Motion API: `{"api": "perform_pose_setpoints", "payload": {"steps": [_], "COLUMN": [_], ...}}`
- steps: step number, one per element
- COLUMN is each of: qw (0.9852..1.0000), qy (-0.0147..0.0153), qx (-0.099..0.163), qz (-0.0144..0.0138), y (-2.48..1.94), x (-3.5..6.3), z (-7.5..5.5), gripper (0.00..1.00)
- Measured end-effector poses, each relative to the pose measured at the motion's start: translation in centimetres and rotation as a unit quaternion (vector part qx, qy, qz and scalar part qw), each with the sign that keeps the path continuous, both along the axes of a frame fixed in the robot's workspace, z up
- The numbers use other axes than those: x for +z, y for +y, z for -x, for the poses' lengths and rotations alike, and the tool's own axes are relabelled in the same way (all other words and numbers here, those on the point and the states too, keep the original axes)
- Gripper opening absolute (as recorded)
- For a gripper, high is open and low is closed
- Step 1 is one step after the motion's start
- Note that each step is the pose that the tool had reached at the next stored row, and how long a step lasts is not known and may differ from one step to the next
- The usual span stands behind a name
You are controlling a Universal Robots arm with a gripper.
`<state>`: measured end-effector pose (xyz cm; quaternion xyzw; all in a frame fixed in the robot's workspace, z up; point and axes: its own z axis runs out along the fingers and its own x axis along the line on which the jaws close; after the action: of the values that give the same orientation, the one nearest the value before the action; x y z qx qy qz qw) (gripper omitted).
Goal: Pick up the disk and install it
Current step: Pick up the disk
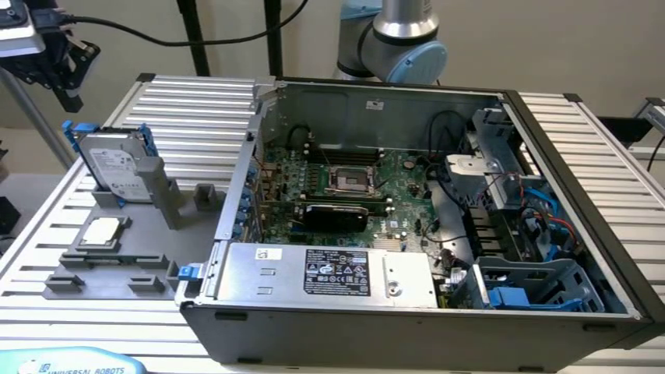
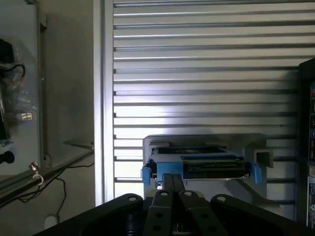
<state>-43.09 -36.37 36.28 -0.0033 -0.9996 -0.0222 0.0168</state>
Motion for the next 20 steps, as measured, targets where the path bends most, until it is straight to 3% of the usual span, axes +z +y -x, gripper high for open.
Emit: {"api": "perform_pose_setpoints", "payload": {"steps": [5,9,14,20], "qw": [0.9994,0.9976,0.9939,0.9881], "qy": [-0.0007,-0.0035,-0.0094,-0.0152], "qx": [0.034,0.069,0.11,0.153], "qz": [0.0001,0.0002,0.0004,0.0006], "y": [-0.01,-0.01,-0.01,-0.01], "x": [-0.01,-0.03,-0.09,-0.15], "z": [-0.02,-0.02,-0.02,-0.02], "gripper": [0.11,0.11,0.11,0.11]}}
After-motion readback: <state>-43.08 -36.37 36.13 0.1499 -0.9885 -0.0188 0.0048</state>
